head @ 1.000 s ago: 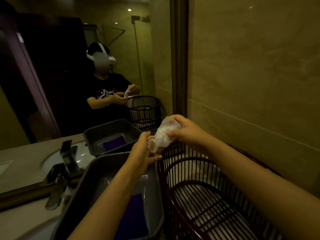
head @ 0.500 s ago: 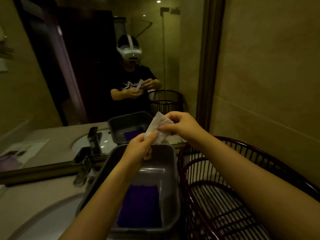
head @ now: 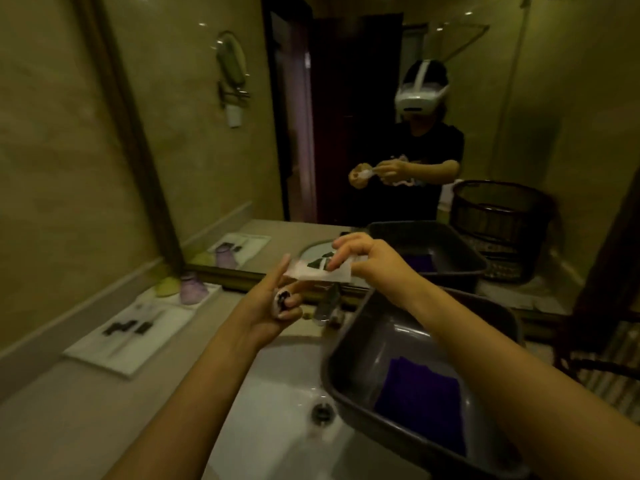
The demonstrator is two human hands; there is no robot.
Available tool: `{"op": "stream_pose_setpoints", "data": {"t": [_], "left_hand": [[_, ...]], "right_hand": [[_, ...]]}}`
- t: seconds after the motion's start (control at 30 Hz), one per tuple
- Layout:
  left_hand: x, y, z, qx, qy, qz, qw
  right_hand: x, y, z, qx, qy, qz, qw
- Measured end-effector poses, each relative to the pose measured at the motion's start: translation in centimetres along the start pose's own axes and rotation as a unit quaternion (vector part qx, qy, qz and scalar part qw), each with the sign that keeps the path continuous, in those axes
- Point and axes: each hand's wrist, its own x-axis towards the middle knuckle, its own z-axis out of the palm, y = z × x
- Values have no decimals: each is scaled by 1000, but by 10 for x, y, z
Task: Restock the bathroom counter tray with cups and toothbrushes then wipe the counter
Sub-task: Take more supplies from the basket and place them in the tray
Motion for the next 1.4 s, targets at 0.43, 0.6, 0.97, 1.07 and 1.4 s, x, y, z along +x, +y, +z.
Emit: {"op": "stream_pose_setpoints", "data": {"t": [0.43,0.6,0.97,1.07,1.4], "left_hand": [[-59,94,-210,36,297,91,950],[-71,101,-288,69,341,45,936],[-43,75,-393,179,416,-27,891],[-10,72,-410,212,412,-21,886],[97,57,-462,490,352,-66,795]], "right_hand": [[97,10,269,260,-37,198,944],[123,25,344,211,-24,217,953],[179,86,409,204,-34,329,921],[213,111,419,133,3,317,939],[304,202,456,-169,11,230,958]]}}
